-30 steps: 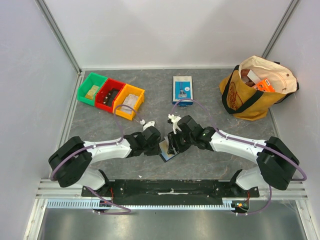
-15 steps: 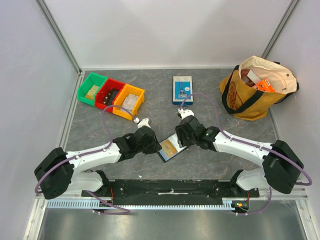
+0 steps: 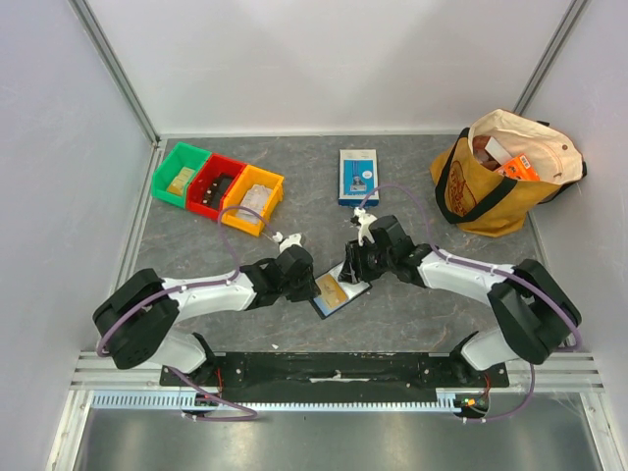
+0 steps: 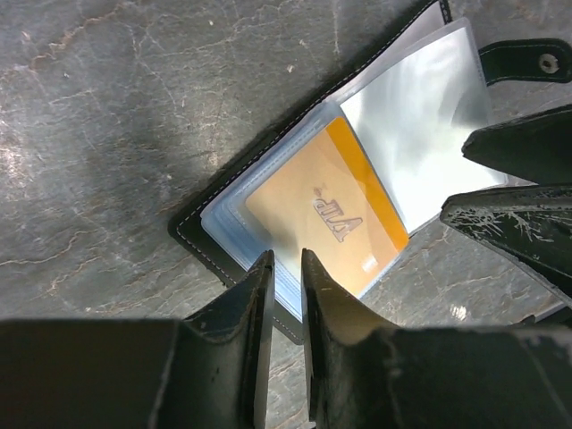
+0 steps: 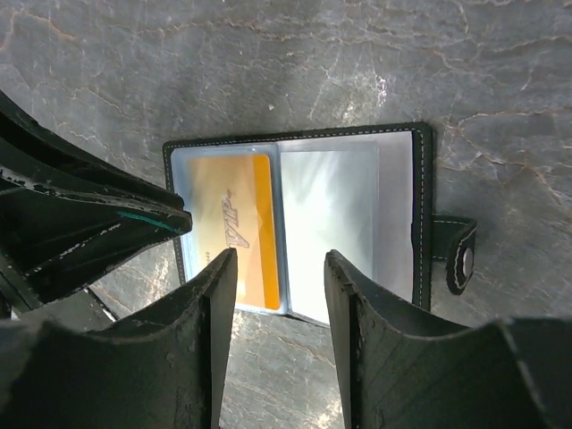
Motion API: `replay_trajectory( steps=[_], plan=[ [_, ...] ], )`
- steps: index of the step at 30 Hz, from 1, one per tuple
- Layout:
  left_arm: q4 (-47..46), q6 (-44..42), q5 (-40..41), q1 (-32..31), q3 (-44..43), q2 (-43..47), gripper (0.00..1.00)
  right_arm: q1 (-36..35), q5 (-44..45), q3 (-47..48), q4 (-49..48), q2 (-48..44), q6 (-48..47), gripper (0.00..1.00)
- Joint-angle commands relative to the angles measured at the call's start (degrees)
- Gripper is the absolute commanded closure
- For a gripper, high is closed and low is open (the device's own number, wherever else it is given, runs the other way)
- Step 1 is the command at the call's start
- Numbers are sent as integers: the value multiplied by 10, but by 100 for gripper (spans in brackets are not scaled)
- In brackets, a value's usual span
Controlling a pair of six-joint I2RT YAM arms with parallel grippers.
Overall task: Take the credit cards out of the card holder
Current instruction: Remove the credit card from the card holder.
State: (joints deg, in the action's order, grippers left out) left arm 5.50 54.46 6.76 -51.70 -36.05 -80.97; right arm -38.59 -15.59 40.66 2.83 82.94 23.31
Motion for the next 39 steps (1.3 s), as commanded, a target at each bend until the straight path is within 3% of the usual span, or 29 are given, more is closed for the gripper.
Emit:
replay_trajectory(
  steps=[1,7,24,30,39],
  plan=[
    [-26,0,-10,3,-11,-23,77,20,-98,-11,-71,32,-7,50],
    [-24,21,-22,7,4,-34,84,43,-149,-40,-129,67,15,56],
    [-20,28,-27,12,19,-35,86,69,-220,-73,-206,115,47,69],
    [-22,30,-26,12,25,-30,86,79,-224,-78,-210,115,50,89],
    [-22,30,-30,16,31,-28,87,109,-240,-99,-233,108,71,99]
  ],
)
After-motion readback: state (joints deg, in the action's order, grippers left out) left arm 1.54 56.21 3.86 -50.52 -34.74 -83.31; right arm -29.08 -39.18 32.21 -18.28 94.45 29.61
